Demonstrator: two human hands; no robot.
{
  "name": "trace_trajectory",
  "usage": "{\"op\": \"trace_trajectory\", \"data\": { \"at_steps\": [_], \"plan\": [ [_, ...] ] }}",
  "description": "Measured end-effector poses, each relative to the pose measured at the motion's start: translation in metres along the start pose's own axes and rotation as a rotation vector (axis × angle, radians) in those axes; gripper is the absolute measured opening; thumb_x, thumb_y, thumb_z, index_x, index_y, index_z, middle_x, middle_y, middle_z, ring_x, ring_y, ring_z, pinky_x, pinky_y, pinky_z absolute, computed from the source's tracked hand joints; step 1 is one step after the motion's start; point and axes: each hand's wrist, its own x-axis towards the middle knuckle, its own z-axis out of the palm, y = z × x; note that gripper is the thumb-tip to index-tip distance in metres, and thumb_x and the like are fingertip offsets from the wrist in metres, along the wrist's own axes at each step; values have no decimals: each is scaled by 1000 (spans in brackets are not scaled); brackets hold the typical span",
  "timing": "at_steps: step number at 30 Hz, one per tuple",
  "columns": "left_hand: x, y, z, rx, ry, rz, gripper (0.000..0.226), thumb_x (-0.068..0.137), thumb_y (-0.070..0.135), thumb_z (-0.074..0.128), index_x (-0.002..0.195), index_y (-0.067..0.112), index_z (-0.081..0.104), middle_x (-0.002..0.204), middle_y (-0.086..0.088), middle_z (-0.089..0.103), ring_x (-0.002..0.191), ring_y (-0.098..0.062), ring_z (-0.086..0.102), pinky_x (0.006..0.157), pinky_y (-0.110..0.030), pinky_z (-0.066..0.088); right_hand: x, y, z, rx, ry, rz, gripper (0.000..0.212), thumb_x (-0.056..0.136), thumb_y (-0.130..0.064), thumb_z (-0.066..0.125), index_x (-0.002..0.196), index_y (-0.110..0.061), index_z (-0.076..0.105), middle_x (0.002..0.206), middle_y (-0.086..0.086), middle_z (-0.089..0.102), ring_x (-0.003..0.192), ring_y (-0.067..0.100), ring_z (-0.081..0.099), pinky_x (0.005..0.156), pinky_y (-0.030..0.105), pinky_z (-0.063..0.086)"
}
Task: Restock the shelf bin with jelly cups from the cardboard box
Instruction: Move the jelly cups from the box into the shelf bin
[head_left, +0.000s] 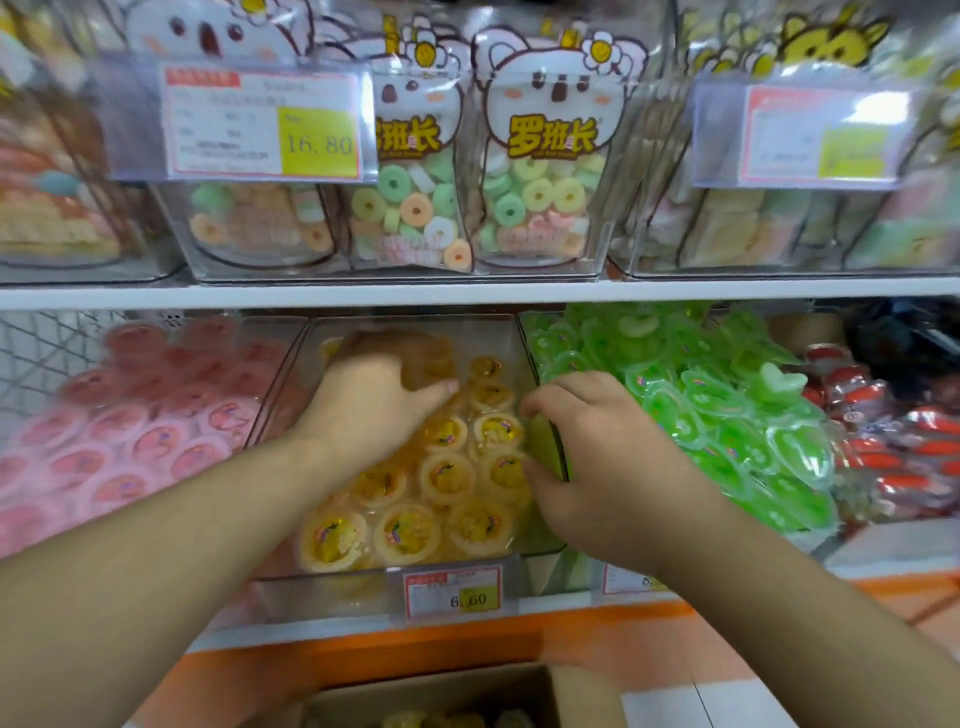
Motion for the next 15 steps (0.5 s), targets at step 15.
{"op": "trace_trajectory", "data": {
  "at_steps": [15],
  "plan": [
    [-292,-35,10,-115,-274,-137,39,87,63,55,120,43,63,118,25,62,112,-7,58,93,-40,54,-130,-94,38,298,-338,60,36,92,-28,73,126,-21,66,117,-8,62,107,11,56,90,20,40]
  ]
}}
